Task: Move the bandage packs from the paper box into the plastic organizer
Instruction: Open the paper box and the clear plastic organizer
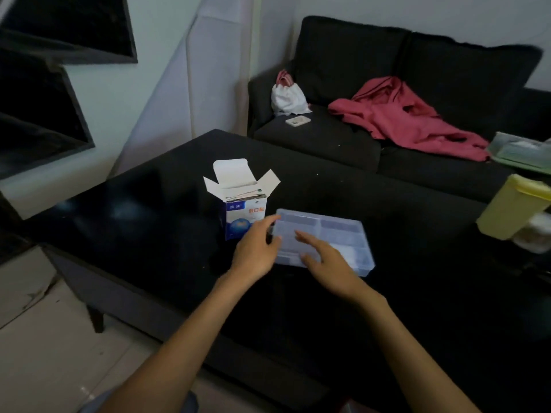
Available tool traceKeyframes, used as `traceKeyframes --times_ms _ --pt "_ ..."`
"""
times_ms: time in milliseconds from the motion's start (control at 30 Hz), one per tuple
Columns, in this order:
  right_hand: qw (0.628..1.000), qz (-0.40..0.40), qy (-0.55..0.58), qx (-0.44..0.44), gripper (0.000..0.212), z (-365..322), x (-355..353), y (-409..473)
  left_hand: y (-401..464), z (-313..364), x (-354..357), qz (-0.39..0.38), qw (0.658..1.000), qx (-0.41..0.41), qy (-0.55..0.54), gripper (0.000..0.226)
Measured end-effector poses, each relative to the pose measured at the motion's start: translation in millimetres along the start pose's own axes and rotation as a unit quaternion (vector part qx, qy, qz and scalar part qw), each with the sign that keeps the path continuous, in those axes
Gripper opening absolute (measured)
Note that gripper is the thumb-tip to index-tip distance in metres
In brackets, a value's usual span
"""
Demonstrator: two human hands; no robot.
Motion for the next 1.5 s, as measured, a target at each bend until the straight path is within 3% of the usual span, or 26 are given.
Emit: traceKeyframes --times_ms 100,133,167,267,333,400,500,567,633,800,900,1100,1233,1367,1433,1500 --pt "0.986 0.16 0.04 -0.018 0.016 -0.9 -19.9 -2.6 -7.6 -0.8 5.2 -0.014 0.971 0.15 0.184 0.046" --pt "0.978 0.206 0.016 0.024 0.011 2.2 -31.0 -4.3 -8.3 -3.9 6.1 -0.015 0.953 0.172 0.25 0.047" --pt "0.972 0.217 -0.009 0.091 0.021 8.1 -40.6 -6.1 -8.3 -9.1 7.4 -0.014 0.936 0.182 0.302 0.05" --pt "0.944 0.07 -0.012 0.323 0.046 20.4 -47.3 -16.1 -9.2 -20.3 9.4 0.001 0.915 0.194 0.354 0.055" --pt "0.918 0.001 0.092 0.385 0.053 23.1 -41.3 -20.8 -9.8 -17.9 9.9 0.034 0.898 0.22 0.379 0.054" --pt "0.891 0.019 0.239 0.385 0.051 24.8 -35.7 -20.9 -11.2 -14.8 11.4 0.056 0.887 0.233 0.394 0.053" --pt "0.821 0.114 0.419 0.371 0.038 30.8 -26.2 -19.2 -14.8 -9.9 14.2 0.04 0.882 0.222 0.413 0.052" --pt "0.78 0.157 0.486 0.362 0.027 32.1 -20.1 -17.0 -11.2 -3.3 15.1 0.016 0.853 0.22 0.474 0.048" --pt "0.76 0.178 0.516 0.352 0.021 31.6 -17.8 -16.3 -3.6 8.8 16.9 -0.014 0.801 0.234 0.551 0.041" --pt "0.803 0.177 0.467 0.324 0.024 36.2 -17.8 -16.4 -3.2 31.0 31.1 -0.057 0.653 0.343 0.673 0.023" --pt "0.825 0.178 0.434 0.314 0.033 41.3 -15.8 -15.6 -5.8 29.4 33.2 -0.058 0.614 0.361 0.7 0.027" --pt "0.808 0.177 0.463 0.317 0.033 43.4 -18.1 -17.4 -7.2 24.0 34.3 -0.061 0.557 0.376 0.738 0.037" --pt "0.813 0.22 0.443 0.306 0.027 39.6 -15.7 -17.4 -5.2 24.9 30.6 -0.07 0.572 0.386 0.72 0.037" --pt "0.827 0.211 0.425 0.301 0.024 36.5 -18.7 -19.2 1.2 20.8 23.9 -0.052 0.636 0.351 0.685 0.031" --pt "0.848 0.189 0.389 0.308 0.025 33.9 -20.9 -20.1 -2.2 11.8 19.2 0.005 0.698 0.337 0.631 0.031" --pt "0.873 0.187 0.331 0.307 0.026 29.0 -23.9 -18.4 -10.9 -2.3 14.3 0.052 0.8 0.301 0.516 0.037"
Point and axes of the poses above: each hand's wrist, its own y-axis towards the middle knuckle, its own x-axis out of the palm, z = x × y, the point moved 2 cm from there along y, towards the middle knuckle, and after that the axes turned 15 degrees about y, right-handed, at the moved point
